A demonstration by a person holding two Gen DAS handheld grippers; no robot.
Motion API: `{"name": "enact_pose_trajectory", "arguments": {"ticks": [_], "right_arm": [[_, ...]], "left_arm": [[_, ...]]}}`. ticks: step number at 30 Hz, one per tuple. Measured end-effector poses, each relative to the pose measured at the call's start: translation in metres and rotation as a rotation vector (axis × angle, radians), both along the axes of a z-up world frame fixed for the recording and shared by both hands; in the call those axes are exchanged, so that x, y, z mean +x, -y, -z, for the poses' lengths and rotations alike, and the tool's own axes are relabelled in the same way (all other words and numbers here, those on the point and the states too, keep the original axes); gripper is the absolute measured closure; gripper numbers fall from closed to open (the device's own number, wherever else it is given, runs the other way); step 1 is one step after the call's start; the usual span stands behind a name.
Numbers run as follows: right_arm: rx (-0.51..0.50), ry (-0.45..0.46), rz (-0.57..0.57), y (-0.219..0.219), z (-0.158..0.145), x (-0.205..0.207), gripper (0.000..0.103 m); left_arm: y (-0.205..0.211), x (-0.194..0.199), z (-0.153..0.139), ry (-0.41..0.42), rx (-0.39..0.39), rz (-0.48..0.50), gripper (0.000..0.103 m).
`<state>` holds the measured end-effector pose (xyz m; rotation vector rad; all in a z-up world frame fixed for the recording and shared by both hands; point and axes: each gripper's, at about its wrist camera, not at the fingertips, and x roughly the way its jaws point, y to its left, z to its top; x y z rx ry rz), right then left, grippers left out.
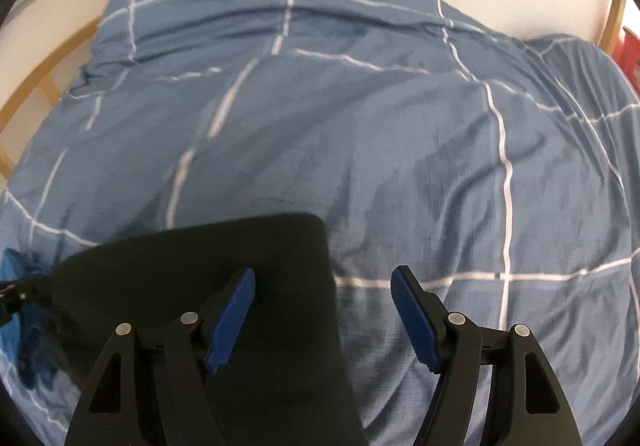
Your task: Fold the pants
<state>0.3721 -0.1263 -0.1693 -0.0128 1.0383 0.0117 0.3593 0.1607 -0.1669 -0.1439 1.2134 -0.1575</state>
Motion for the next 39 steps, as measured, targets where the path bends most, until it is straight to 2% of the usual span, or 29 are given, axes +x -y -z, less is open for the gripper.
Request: {"name": "enact_pose_trajectory", "arguments": {"ticks": [3,5,6,7,8,9,12,14,17,20,24,28,39], "right_arm": [[-0.027,-0.008,0.029,0.008,0.002,-0.001,0.033],[-0.086,-0.004,0.057,0.011,-0.003,-0.005,0.033],[-0.129,0.003,0.074,0.013,-0.006,-0.008,0.032],[-0.181,0.009,0.093,0.014,-0.009,-0.013,0.03],[-0.203,0.015,0.101,0.015,-0.012,-0.017,0.03],[-0.2,0.025,0.095,0.017,-0.017,-0.022,0.03],[-0.14,0.055,0.061,0.021,-0.029,-0.039,0.026],[-0.07,0.084,0.047,0.025,-0.036,-0.053,0.013],[0.012,0.092,0.035,0.028,-0.038,-0.068,0.009],[0.076,0.057,0.005,0.026,-0.029,-0.075,0.009],[0.084,0.041,-0.032,0.021,-0.015,-0.074,0.009],[0.089,0.051,-0.06,0.019,-0.006,-0.062,0.01],[0.241,-0.001,0.065,0.043,0.031,-0.036,0.01]], "left_arm": [[0.001,-0.002,-0.001,0.004,0.046,-0.009,0.086],[0.0,-0.005,-0.005,0.008,0.102,-0.03,0.083],[0.0,-0.009,-0.009,0.017,0.141,-0.04,0.072],[0.001,-0.015,-0.016,0.034,0.18,-0.039,0.066],[0.003,-0.021,-0.022,0.06,0.198,-0.03,0.053],[0.005,-0.029,-0.03,0.092,0.216,-0.022,0.042],[0.01,-0.057,-0.051,0.169,0.229,-0.012,0.028],[0.01,-0.068,-0.054,0.185,0.207,-0.001,0.024],[0.01,-0.08,-0.047,0.171,0.142,0.014,0.022],[0.011,-0.079,-0.033,0.127,0.091,0.014,0.022],[0.01,-0.064,-0.014,0.084,0.013,-0.002,0.022],[0.016,-0.048,0.003,0.055,-0.004,0.013,0.022],[0.035,-0.038,0.034,0.019,0.012,0.057,0.02]]}}
